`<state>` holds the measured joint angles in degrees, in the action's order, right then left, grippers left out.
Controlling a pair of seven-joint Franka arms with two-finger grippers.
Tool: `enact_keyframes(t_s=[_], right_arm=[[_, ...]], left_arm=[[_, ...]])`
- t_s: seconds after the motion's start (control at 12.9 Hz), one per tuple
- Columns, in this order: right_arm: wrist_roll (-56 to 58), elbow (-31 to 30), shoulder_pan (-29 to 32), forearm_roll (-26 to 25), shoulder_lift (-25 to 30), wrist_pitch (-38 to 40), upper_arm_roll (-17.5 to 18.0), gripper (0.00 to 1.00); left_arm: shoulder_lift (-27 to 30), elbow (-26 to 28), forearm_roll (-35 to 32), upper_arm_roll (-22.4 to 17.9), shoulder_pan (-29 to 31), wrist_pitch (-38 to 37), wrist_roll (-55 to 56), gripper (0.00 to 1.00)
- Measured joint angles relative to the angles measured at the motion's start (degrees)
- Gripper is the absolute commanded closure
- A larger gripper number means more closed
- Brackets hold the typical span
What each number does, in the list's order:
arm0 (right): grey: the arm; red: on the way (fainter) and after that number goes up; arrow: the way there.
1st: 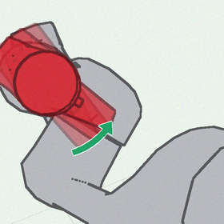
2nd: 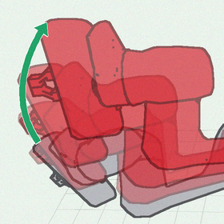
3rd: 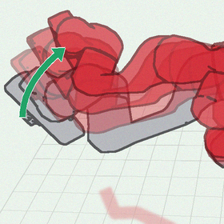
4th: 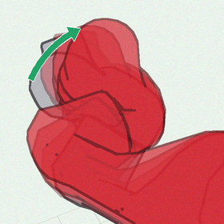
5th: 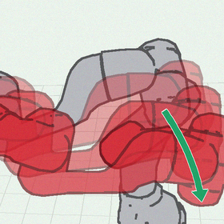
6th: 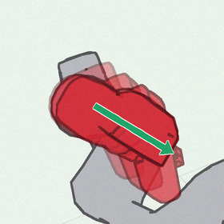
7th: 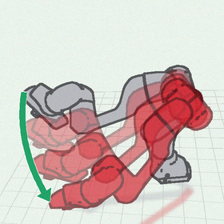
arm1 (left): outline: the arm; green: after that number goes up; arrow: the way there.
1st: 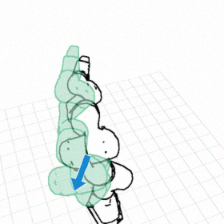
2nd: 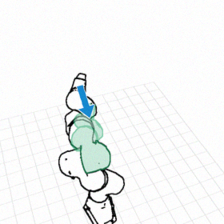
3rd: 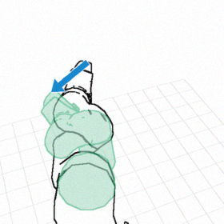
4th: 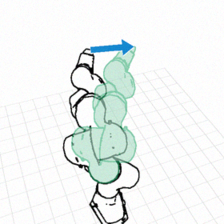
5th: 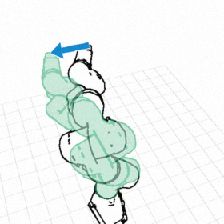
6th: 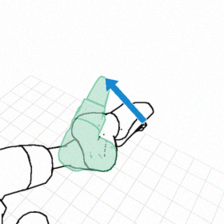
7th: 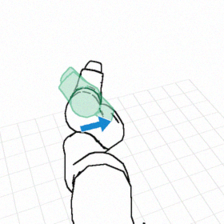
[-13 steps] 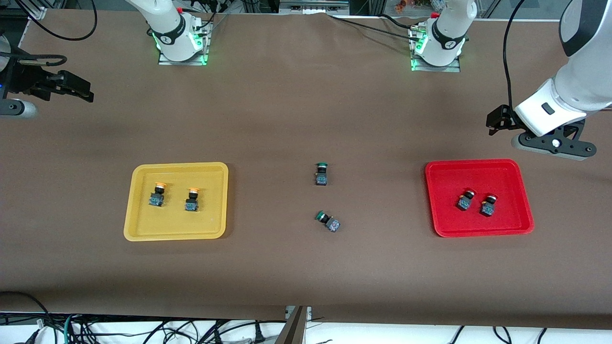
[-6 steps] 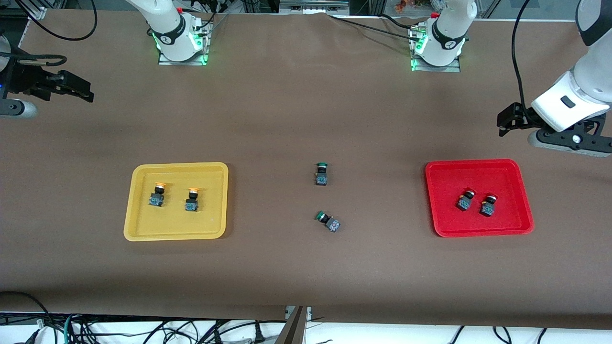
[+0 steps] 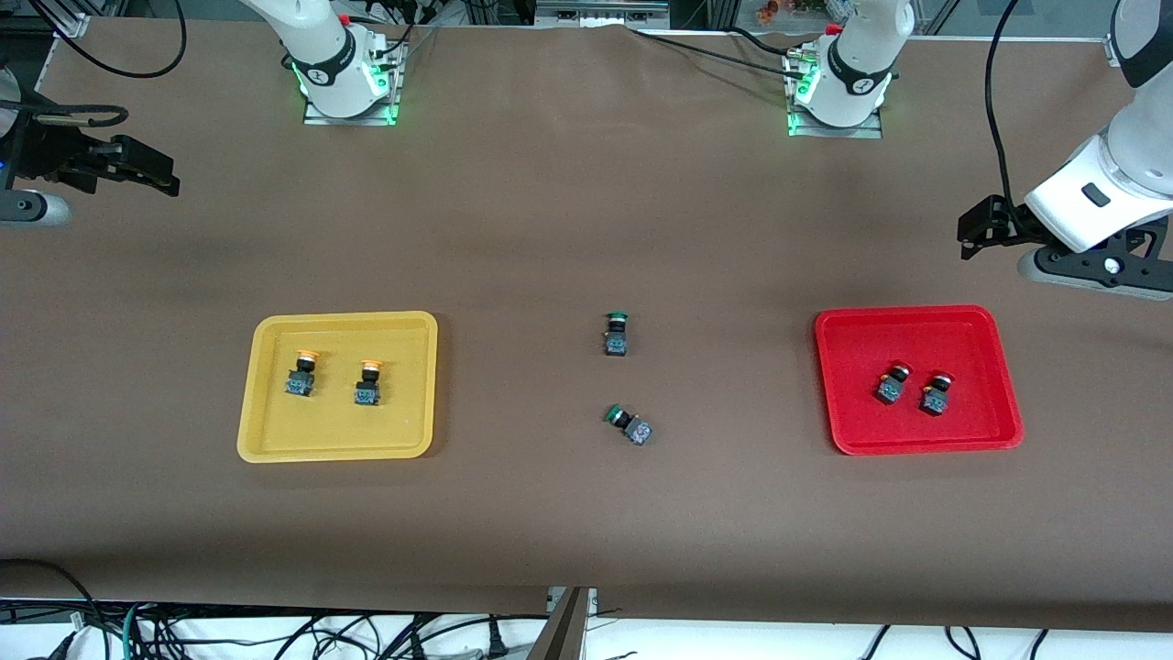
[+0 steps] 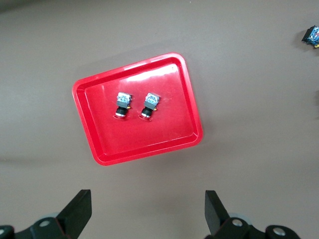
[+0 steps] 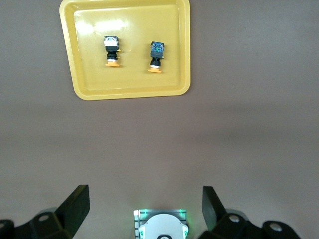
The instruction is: Place red and yellow buttons in trays
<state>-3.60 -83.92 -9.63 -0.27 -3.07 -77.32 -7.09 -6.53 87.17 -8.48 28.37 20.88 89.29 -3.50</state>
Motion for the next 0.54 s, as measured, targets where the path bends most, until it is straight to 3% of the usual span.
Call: enact_keyframes(t_s=[0.15,0.39,0.54], right_arm=[[0.0,0.0,0.0,0.0,0.0,0.0,0.0,0.0],[0.0,0.0,0.0,0.0,0.0,0.0,0.0,0.0],[0.0,0.0,0.0,0.0,0.0,0.0,0.0,0.0]], left_arm=[[0.3,0.0,0.9,-6.7,-5.7,0.0,0.0,0.0],[2.2,1.3,3.9,-22.5,-19.1,0.0,0.0,0.0],[3.4,2.5,4.4,-26.7,-22.0,0.1,-0.1,0.0]])
